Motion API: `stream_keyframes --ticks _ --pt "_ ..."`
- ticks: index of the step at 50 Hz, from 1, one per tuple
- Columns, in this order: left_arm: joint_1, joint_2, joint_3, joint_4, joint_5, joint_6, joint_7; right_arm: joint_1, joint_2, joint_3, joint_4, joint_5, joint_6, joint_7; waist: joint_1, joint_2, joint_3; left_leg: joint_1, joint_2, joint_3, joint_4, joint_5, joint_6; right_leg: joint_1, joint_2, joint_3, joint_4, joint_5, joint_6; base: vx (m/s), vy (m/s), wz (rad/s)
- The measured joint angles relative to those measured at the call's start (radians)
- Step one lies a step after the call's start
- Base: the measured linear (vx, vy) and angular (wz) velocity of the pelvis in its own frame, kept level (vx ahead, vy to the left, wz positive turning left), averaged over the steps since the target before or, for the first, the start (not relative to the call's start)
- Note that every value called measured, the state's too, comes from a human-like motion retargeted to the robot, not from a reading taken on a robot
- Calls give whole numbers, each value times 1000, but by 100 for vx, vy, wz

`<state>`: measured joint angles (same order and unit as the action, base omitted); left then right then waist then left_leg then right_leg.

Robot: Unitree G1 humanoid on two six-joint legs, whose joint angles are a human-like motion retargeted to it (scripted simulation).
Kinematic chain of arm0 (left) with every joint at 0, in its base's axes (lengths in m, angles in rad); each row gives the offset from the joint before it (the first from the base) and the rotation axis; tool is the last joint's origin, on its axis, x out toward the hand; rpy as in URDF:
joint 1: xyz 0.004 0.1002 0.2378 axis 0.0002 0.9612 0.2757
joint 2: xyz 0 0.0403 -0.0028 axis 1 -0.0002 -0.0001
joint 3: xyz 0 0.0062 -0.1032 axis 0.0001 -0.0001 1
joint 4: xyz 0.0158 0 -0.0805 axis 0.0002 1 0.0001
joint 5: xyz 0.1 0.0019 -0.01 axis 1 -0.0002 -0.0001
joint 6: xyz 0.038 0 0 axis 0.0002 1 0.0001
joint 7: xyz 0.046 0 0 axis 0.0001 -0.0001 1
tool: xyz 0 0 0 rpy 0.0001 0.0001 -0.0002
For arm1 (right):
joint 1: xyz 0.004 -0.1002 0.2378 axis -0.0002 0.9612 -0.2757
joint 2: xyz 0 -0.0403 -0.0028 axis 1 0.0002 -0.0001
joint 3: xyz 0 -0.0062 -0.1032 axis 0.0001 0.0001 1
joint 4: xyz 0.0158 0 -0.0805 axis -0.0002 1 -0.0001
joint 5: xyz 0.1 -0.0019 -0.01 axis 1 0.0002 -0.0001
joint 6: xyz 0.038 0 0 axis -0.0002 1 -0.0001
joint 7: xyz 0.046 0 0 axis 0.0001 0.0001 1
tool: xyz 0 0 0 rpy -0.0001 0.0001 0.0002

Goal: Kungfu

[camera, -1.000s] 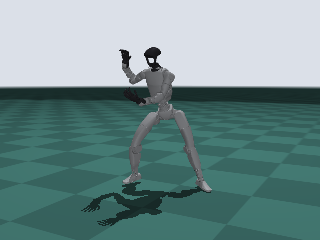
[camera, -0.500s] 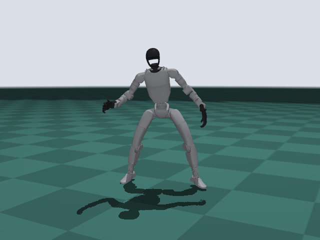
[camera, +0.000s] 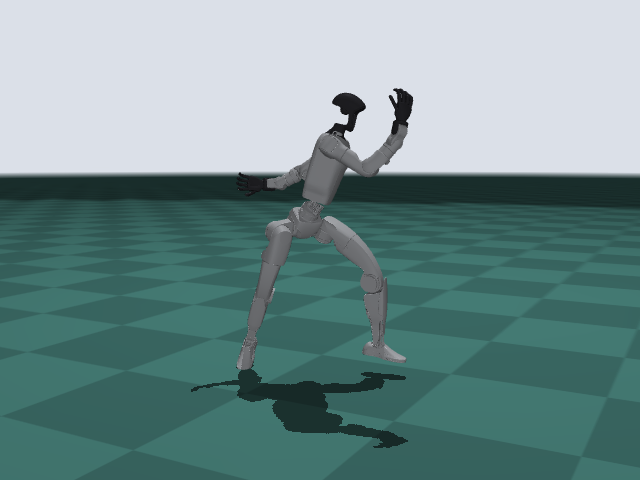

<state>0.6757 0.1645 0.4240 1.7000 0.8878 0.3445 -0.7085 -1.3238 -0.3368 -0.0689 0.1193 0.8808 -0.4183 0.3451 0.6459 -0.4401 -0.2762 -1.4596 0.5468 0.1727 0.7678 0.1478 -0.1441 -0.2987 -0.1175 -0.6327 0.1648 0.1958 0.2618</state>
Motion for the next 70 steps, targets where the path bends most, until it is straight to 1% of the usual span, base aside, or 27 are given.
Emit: stream_keyframes --ticks 2,5,7,8,10,12,18,21,25,27,28,30,32,34,37,40,45,48,51,55,58,60,62,63,65,68,70 --pt "-53 -29 -26 0 -6 -34 -56 13 -10 1 -41 -13 -73 -57 -25 -6 -15 -8 -5 4 17 -18 28 10 4 3 -8 127 0 53 14 7" --pt "-170 -11 -118 0 110 -176 -130 50 -29 1 -102 -15 -133 -127 -34 9 -6 19 -28 11 55 -96 90 33 -43 34 77 328 0 69 31 67" --pt "-239 28 -202 0 189 -246 -108 72 -25 12 -114 16 -133 -128 -88 36 12 86 -108 31 113 -185 121 30 -136 136 299 328 0 83 43 217" --pt "-272 47 -238 0 206 -250 -84 82 -19 20 -112 42 -128 -120 -126 48 20 127 -149 44 119 -215 130 19 -146 226 381 328 0 70 17 175" --pt "-346 76 -285 0 179 -228 -40 96 5 36 -100 117 -108 -94 -179 89 -18 178 -142 11 25 -193 113 -11 12 396 339 328 0 66 -7 47" --pt "-397 107 -317 -18 137 -227 -44 116 27 57 -86 187 -97 -73 -250 177 -66 224 -164 -52 -76 -169 100 -24 189 530 310 266 0 63 5 78" --pt "-488 193 -366 -90 205 -222 -28 209 61 103 -69 219 -102 -79 -380 359 -104 460 -282 -96 -314 -138 114 -244 304 553 581 -119 0 51 34 106" --pt "-522 226 -384 -126 231 -222 -5 241 54 116 -66 172 -98 -114 -445 393 -81 613 -373 -94 -446 -119 119 -332 305 563 592 -263 0 49 16 164" --pt "-537 223 -391 -160 182 -217 25 267 50 159 -52 150 -67 -121 -509 411 -37 817 -519 -64 -570 -132 151 -374 245 687 448 -450 -21 45 26 130" --pt "-539 218 -398 -170 153 -210 43 283 51 175 -48 153 -58 -119 -565 422 -21 888 -578 -100 -579 -150 156 -352 183 675 294 -447 -124 48 1 171" --pt "-537 213 -399 -174 145 -213 50 291 52 183 -44 155 -53 -119 -591 420 -14 919 -608 -116 -575 -161 161 -329 154 670 200 -392 -205 50 -10 141" --pt "-524 202 -390 -182 144 -222 61 311 58 196 -37 155 -44 -123 -589 414 -36 950 -629 -123 -548 -193 158 -279 213 726 158 -463 -300 56 -21 77" --pt "-496 187 -396 -195 144 -217 79 351 48 187 -32 149 -37 -119 -591 391 -70 929 -664 -129 -459 -202 129 -252 98 568 142 -460 -296 58 -27 85" --pt "-469 152 -399 -195 118 -216 118 383 27 168 -24 147 -27 -115 -542 367 -98 891 -643 -52 -361 -156 39 -221 92 530 96 -470 -317 47 -18 0" --pt "-413 77 -356 -170 72 -227 150 394 26 166 -18 151 -14 -120 -521 346 -94 828 -622 114 -204 -70 -117 -177 76 540 54 -464 -319 32 0 -3" --pt "-365 22 -345 -132 58 -235 90 370 21 202 -11 163 -9 -136 -568 361 -109 672 -661 217 -89 -70 -118 -210 19 531 74 -475 -267 28 26 49" --pt "-200 12 -320 -93 202 -238 83 357 -7 212 7 130 18 -143 -511 331 -101 559 -524 181 -226 -71 -118 -85 110 545 -23 -501 -313 57 -52 -35" --pt "-116 43 -278 -66 225 -206 111 353 -27 197 9 85 12 -172 -471 315 -49 533 -469 152 -402 -16 -37 2 152 573 -49 -529 -311 59 -36 -26" --pt "-41 76 -209 -40 206 -178 138 351 -40 188 19 54 12 -188 -451 292 -13 513 -465 143 -577 -47 29 68 151 569 -61 -556 -285 65 -20 1" --pt "24 127 -105 -8 100 -172 318 381 -32 166 76 -26 26 -174 -477 229 -50 469 -479 245 -691 -110 100 97 121 535 -73 -571 -227 76 -22 37" --pt "-13 168 -85 0 -19 -171 481 442 -17 159 172 -145 41 -171 -483 171 -104 449 -468 311 -588 -101 144 100 86 523 -67 -499 -135 111 -21 -6" --pt "-95 206 -117 0 -67 -141 553 520 -3 149 258 -243 68 -163 -492 134 -142 459 -471 386 -574 -8 174 109 51 503 -60 -393 -50 114 -17 4" --pt "-242 248 -200 0 -67 -102 589 620 31 147 397 -366 120 -153 -507 131 -191 436 -440 381 -516 35 140 112 69 458 -49 -237 0 107 -34 17" --pt "-337 262 -242 0 -45 -87 612 677 52 137 484 -443 166 -146 -513 143 -218 403 -400 346 -465 37 110 102 108 417 -38 -140 0 92 -49 -3" --pt "-544 263 -304 0 5 -121 681 801 86 118 686 -605 268 -128 -508 167 -237 376 -338 299 -379 33 106 91 147 335 29 56 0 91 -46 -30" --pt "-889 217 -391 -75 -63 -400 705 960 126 90 1125 -837 458 -158 -516 273 -221 455 -301 218 -308 -50 160 75 200 259 220 303 0 98 -20 -7" --pt "-1059 152 -427 -268 -186 -572 650 1113 147 56 1419 -961 617 -156 -529 359 -222 502 -272 144 -271 -107 164 23 259 231 370 297 0 113 -11 6"
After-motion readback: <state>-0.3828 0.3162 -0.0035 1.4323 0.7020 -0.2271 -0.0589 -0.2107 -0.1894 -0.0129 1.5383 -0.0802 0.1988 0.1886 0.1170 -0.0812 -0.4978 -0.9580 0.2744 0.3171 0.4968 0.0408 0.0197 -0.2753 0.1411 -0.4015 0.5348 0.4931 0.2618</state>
